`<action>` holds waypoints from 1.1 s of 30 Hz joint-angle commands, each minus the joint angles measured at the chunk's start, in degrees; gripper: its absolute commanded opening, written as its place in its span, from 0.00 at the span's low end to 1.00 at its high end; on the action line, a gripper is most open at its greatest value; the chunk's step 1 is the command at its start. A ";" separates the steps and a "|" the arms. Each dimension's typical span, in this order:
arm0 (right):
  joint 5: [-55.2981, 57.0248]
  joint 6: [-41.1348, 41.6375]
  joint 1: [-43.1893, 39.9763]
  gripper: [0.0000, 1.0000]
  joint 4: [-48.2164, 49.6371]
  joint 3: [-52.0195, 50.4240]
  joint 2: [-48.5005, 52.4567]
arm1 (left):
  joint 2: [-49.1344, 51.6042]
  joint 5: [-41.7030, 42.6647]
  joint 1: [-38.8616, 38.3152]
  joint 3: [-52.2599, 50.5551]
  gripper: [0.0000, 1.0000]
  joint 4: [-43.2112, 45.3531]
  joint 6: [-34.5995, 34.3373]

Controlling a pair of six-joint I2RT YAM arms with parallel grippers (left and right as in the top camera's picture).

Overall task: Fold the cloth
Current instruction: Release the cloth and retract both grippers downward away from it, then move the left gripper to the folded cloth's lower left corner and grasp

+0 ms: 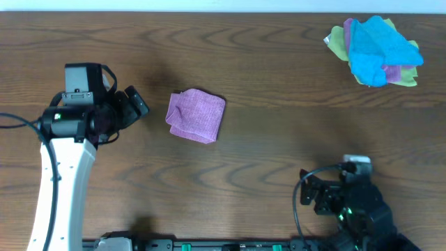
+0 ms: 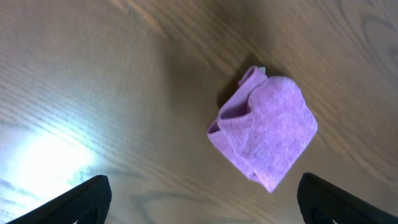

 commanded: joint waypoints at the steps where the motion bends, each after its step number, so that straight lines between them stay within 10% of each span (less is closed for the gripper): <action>1: 5.66 5.05 -0.63 0.99 -0.15 -0.76 -2.16 | -1.90 0.85 0.04 1.07 0.96 -2.01 -0.26; 18: 6.62 5.01 -0.63 0.99 -0.20 -0.79 -1.99 | -23.19 8.11 0.11 -14.69 0.95 -7.32 -17.29; 33: 6.60 5.01 -0.63 0.99 -0.20 -0.79 -1.99 | -31.41 19.71 0.02 -44.94 0.95 27.87 -37.31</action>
